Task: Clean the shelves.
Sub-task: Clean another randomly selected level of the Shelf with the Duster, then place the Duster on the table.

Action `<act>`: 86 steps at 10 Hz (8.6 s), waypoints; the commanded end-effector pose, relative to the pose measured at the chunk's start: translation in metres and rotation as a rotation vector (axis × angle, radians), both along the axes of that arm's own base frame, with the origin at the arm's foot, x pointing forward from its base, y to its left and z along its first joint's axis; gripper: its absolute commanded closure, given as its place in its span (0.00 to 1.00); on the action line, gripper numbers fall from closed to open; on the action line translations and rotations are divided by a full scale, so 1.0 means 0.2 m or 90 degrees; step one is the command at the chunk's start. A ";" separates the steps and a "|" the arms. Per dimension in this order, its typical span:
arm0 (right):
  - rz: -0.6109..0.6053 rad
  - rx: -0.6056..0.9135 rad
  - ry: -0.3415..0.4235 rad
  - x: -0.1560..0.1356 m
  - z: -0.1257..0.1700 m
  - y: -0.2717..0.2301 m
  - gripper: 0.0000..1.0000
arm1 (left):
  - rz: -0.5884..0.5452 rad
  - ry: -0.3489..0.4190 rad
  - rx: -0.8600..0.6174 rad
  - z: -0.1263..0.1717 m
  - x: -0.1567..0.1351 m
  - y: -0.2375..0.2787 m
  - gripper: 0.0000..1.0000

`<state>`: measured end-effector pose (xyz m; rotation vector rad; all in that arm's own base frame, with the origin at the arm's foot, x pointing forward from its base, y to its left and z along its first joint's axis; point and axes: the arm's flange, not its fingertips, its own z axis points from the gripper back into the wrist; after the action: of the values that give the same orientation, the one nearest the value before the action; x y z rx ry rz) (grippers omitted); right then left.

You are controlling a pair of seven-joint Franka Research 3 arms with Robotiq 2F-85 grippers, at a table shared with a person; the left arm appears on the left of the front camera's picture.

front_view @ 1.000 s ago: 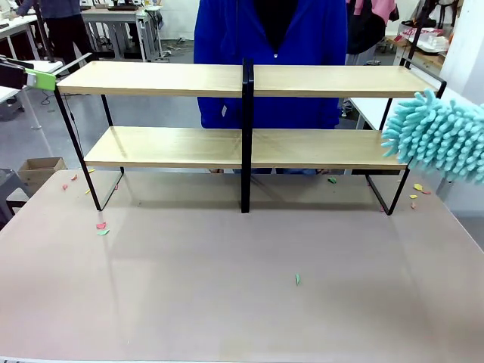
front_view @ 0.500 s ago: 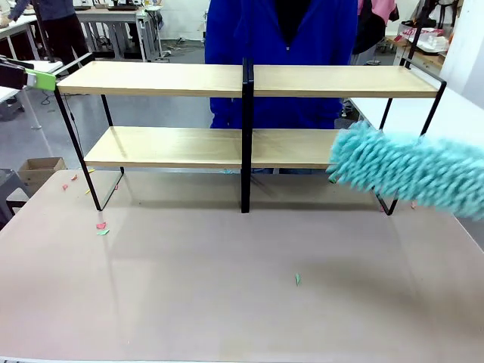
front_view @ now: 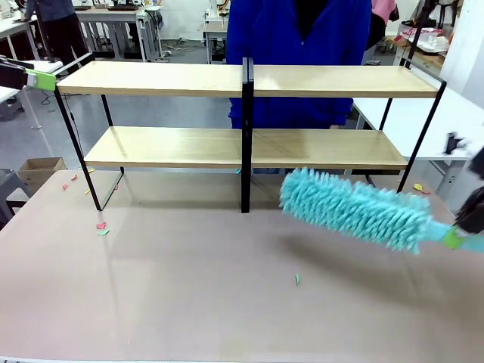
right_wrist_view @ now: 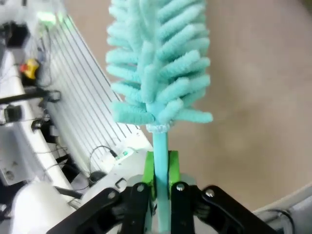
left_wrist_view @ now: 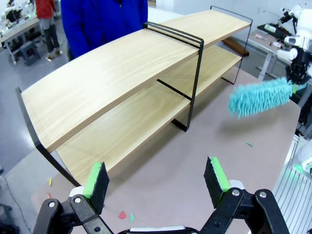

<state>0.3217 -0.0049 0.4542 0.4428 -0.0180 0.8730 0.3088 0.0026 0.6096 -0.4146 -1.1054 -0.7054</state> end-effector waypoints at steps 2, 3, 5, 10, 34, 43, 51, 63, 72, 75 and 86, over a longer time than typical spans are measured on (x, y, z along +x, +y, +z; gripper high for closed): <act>-0.014 0.026 0.001 0.01 0.08 -0.13 0.87 | 0.010 0.000 0.003 -0.03 -0.03 -0.01 0.00; 0.005 -0.005 0.003 0.00 -0.02 0.03 0.87 | 0.010 0.000 0.003 -0.03 -0.03 -0.01 0.00; -0.015 -0.053 -0.007 0.12 -0.17 0.25 0.87 | 0.010 0.000 0.003 -0.03 -0.03 -0.01 0.00; -0.156 -0.056 -0.085 0.41 -0.43 0.35 0.87 | 0.010 0.000 0.003 -0.03 -0.03 -0.01 0.00; -0.786 -0.087 -0.077 0.44 -0.45 0.42 0.87 | 0.010 0.000 0.003 -0.03 -0.03 -0.01 0.00; -0.863 -0.169 -0.020 0.31 -0.41 0.40 0.87 | 0.010 0.000 0.003 -0.03 -0.03 -0.01 0.00; -0.573 -0.090 0.055 -0.24 -0.03 0.25 0.87 | 0.010 0.000 0.003 -0.03 -0.03 -0.01 0.00; 0.270 0.096 -0.062 -0.53 0.73 -0.72 0.87 | 0.010 0.000 0.003 -0.03 -0.03 -0.01 0.00; 0.218 0.128 -0.311 -0.51 0.93 -0.79 0.87 | 0.010 0.000 0.003 -0.03 -0.03 -0.01 0.00; 0.218 0.128 -0.311 -0.51 0.93 -0.79 0.87 | 0.010 0.000 0.003 -0.03 -0.03 -0.01 0.00; 0.218 0.128 -0.311 -0.51 0.93 -0.79 0.87 | 0.010 0.000 0.003 -0.03 -0.03 -0.01 0.00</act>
<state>0.2196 -0.1626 0.6377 0.4106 -0.4792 1.2846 0.3088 0.0026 0.6099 -0.4141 -1.1061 -0.7059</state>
